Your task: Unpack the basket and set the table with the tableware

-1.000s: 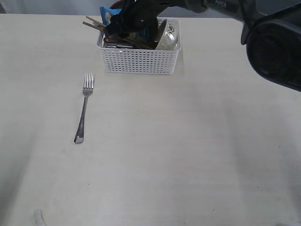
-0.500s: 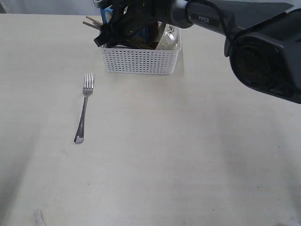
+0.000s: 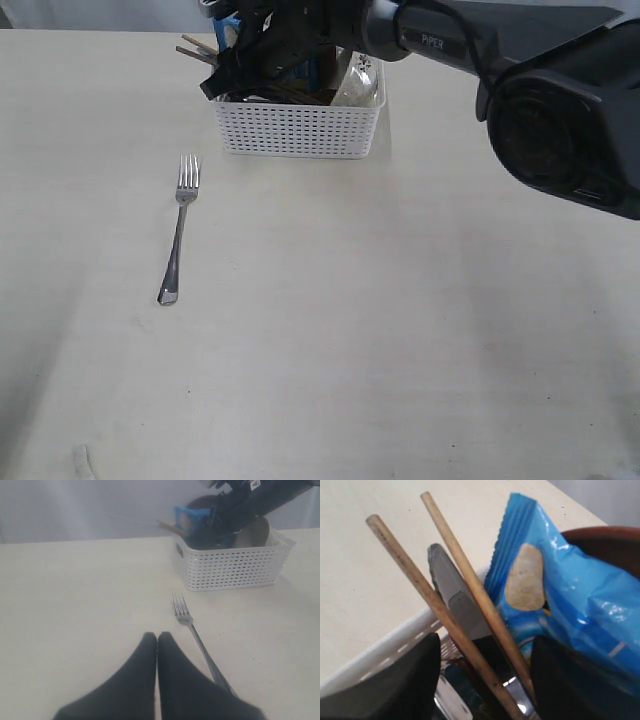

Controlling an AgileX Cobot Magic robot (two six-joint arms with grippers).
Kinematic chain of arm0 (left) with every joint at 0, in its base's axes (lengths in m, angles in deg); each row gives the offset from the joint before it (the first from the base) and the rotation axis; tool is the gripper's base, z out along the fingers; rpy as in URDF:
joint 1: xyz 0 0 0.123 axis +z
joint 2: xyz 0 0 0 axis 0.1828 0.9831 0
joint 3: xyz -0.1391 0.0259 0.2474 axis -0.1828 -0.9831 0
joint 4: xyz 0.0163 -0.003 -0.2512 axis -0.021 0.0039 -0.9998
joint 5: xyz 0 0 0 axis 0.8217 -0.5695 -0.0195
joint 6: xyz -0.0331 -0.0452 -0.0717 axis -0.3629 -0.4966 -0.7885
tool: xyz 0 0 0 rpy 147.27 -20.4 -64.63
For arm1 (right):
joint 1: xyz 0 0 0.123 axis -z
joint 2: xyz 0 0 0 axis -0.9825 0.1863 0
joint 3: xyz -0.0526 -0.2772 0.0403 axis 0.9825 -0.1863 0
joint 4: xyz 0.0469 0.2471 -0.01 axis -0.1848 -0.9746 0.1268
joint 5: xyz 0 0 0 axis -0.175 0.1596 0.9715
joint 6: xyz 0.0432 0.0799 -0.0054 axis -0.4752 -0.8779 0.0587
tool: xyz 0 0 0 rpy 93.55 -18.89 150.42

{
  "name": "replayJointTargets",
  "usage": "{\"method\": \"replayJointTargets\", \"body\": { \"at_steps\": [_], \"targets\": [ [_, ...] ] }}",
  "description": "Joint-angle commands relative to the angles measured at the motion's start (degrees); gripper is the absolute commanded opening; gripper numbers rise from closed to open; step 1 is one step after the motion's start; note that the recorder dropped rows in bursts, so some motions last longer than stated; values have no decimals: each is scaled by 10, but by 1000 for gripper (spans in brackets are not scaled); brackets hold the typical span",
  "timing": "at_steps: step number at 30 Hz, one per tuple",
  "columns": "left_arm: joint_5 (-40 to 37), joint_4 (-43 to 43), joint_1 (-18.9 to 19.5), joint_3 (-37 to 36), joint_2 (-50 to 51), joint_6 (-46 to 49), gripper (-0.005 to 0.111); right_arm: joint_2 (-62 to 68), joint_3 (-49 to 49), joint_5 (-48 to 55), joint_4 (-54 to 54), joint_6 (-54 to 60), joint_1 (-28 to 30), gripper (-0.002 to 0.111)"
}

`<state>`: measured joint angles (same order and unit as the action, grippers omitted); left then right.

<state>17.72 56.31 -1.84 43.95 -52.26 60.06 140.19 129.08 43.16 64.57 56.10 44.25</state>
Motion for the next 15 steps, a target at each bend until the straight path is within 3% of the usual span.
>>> {"method": "replayJointTargets", "body": {
  "at_steps": [1,9,15],
  "targets": [
    [1,3,-3,-2,-2,-2,0,3,1,1,5,2,2,51],
    [1,3,-3,-2,-2,-1,0,-6,1,45,5,0,2,52],
    [1,3,-3,-2,-2,-1,0,-29,3,95,0,0,0,67]
  ]
}}
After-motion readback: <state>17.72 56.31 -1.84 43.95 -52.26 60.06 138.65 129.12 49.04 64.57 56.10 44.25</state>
